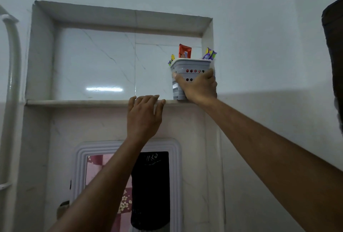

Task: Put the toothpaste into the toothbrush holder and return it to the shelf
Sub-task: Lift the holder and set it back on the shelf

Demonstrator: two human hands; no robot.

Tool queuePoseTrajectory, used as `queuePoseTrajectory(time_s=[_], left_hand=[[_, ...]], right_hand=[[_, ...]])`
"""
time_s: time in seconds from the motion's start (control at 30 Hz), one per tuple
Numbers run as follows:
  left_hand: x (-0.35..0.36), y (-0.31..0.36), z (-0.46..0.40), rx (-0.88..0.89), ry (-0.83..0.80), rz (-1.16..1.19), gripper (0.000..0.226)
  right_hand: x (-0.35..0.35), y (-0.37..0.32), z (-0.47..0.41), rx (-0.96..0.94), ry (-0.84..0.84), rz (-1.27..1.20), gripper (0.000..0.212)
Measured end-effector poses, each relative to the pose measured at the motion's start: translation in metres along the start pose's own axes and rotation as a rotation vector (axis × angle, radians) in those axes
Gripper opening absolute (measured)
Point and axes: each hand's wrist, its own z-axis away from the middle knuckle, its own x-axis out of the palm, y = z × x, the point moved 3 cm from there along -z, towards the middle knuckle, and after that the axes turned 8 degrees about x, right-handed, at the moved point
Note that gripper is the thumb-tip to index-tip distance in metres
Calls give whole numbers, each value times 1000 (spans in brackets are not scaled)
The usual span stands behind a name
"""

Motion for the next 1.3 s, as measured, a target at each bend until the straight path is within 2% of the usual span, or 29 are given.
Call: queuePoseTrajectory(time_s=[0.17,0.27,0.83,1.1,1.3], left_hand=[[0,1,0,5,-7,-5,44],[0,2,1,-3,0,-10,43],[-3,7,-1,-45,-35,16,46],[-6,4,4,-25,-85,66,47],[-33,-5,11,-26,-213,206,57]], right_hand=[[11,13,8,-1,-122,167,141],[13,19,13,-46,-114,233,141],[14,41,9,-88,-90,190,136],[3,59,36,-192,-44,86,105],[-24,65,66,-263,1,72,84]])
